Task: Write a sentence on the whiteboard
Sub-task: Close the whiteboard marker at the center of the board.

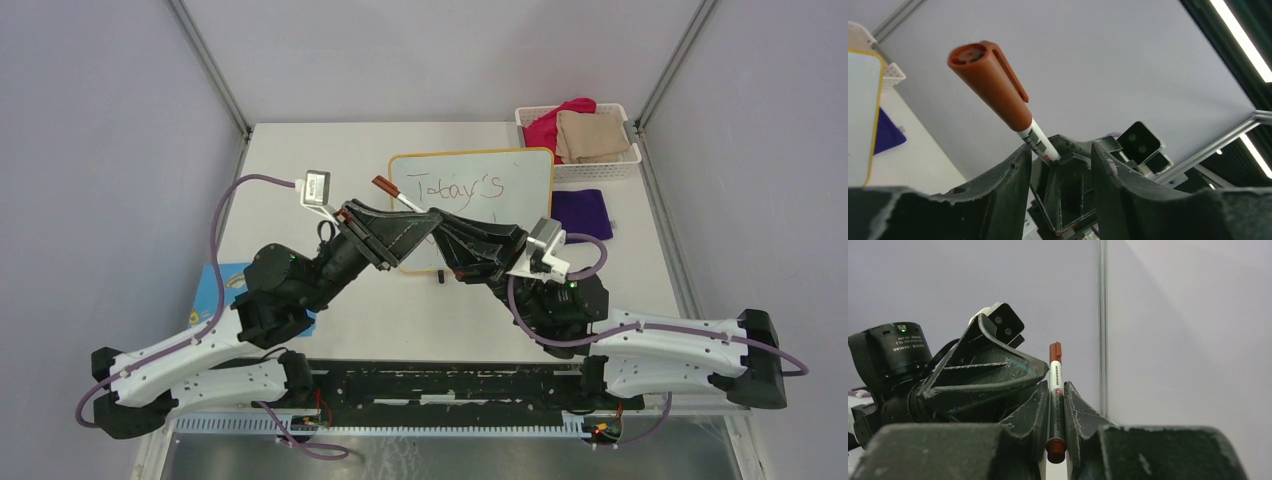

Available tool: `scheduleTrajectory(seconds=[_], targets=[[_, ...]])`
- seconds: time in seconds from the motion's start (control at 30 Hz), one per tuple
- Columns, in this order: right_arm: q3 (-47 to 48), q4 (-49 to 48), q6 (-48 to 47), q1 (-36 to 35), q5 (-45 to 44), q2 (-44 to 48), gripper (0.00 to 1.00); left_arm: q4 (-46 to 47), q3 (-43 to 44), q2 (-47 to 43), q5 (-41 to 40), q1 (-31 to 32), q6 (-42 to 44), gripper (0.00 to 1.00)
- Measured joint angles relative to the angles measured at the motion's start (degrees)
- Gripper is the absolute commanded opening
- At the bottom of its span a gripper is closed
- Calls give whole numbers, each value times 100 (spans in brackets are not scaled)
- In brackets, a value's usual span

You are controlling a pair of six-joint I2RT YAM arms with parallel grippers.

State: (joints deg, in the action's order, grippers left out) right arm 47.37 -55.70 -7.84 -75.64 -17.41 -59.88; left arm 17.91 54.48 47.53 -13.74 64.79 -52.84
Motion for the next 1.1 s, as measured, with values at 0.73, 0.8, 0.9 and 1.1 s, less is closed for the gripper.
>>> scheduleTrajectory(seconds=[0.73, 0.8, 0.9, 1.1], targets=[[-533, 197, 205, 2, 70, 457, 0, -916, -98, -774, -968, 59, 247, 61], [-557, 157, 238, 2, 68, 452, 0, -901, -98, -647, -907, 59, 247, 61], [-564, 79, 299, 2, 66, 431, 0, -883, -98, -485, -796, 59, 245, 60], [-590, -37, 387, 7, 46, 398, 0, -868, -98, -269, -660, 59, 243, 52]])
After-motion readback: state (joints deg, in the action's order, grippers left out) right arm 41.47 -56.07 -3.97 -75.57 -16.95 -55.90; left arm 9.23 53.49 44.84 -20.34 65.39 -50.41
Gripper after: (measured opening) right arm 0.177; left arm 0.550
